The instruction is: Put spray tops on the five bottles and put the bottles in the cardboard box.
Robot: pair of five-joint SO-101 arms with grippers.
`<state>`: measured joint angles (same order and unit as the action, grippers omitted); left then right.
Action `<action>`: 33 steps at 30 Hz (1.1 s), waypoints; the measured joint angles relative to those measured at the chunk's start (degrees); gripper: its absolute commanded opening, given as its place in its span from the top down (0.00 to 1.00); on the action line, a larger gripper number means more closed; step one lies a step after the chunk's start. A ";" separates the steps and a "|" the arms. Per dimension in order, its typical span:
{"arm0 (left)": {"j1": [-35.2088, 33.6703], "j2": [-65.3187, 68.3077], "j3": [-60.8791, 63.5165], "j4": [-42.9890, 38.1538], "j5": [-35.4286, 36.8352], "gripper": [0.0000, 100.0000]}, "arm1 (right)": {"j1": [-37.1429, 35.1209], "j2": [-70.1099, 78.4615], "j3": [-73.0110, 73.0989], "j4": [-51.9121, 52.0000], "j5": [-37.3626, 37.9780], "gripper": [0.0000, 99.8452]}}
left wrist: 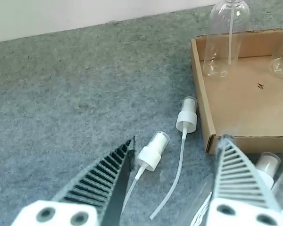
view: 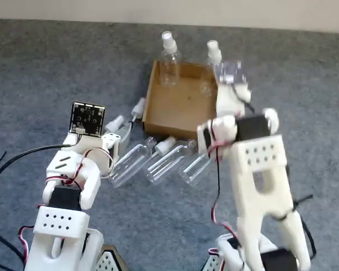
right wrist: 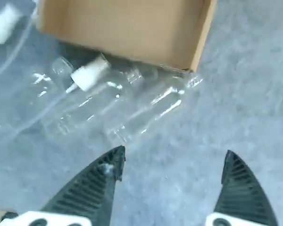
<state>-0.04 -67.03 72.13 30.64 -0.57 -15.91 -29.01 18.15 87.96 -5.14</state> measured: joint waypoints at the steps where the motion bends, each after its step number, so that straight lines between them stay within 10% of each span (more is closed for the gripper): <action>1: 0.00 0.00 0.00 0.00 0.00 0.75 | 0.09 -1.76 4.84 -2.81 -0.53 0.74; 21: 0.00 0.00 0.00 0.00 0.00 0.75 | -1.32 9.41 26.73 -29.36 -28.22 0.74; 33: 0.00 0.00 0.00 0.00 0.00 0.75 | 17.76 12.22 28.04 -29.36 -10.99 0.86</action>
<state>-0.04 -67.03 72.13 30.64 -0.57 1.85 -16.79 46.20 58.59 -16.13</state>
